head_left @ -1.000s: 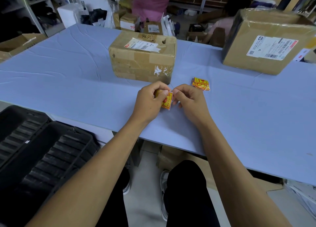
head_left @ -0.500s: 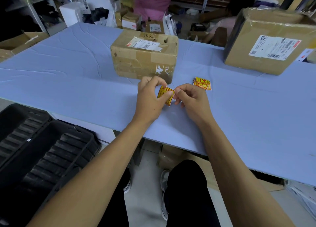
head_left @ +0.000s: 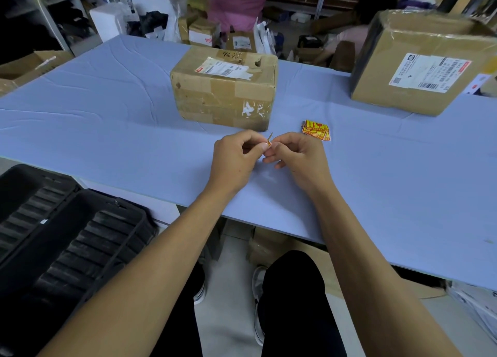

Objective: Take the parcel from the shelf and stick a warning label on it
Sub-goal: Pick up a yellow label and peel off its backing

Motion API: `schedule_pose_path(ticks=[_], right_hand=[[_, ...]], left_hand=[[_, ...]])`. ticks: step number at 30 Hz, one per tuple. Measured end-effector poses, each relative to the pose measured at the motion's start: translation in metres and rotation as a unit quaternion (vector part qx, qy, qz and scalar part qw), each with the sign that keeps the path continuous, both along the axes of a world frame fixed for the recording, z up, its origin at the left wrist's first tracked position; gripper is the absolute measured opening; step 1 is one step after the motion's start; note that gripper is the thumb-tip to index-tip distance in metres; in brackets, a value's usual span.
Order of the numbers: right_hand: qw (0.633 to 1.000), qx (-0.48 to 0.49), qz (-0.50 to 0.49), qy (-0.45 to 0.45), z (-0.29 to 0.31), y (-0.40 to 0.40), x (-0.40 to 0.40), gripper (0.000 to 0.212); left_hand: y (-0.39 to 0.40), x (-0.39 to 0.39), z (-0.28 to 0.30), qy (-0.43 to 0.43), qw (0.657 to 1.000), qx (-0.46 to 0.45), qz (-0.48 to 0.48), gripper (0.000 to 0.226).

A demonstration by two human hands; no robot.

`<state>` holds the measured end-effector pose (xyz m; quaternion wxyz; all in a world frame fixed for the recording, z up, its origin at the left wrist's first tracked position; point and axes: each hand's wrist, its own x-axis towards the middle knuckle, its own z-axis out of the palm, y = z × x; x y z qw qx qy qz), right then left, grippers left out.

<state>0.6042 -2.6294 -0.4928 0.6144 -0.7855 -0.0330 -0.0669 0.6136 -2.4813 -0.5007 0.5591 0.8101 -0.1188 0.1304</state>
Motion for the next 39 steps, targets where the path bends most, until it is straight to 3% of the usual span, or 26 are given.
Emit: schedule_pose_path(ticks=[39], right_hand=[[0.999,-0.024,-0.003,-0.032,-0.0037,-0.0021,0.0003,0.015]], left_hand=[[0.0007,-0.0042,0.002,0.023,0.999,-0.026,-0.003,0.008]])
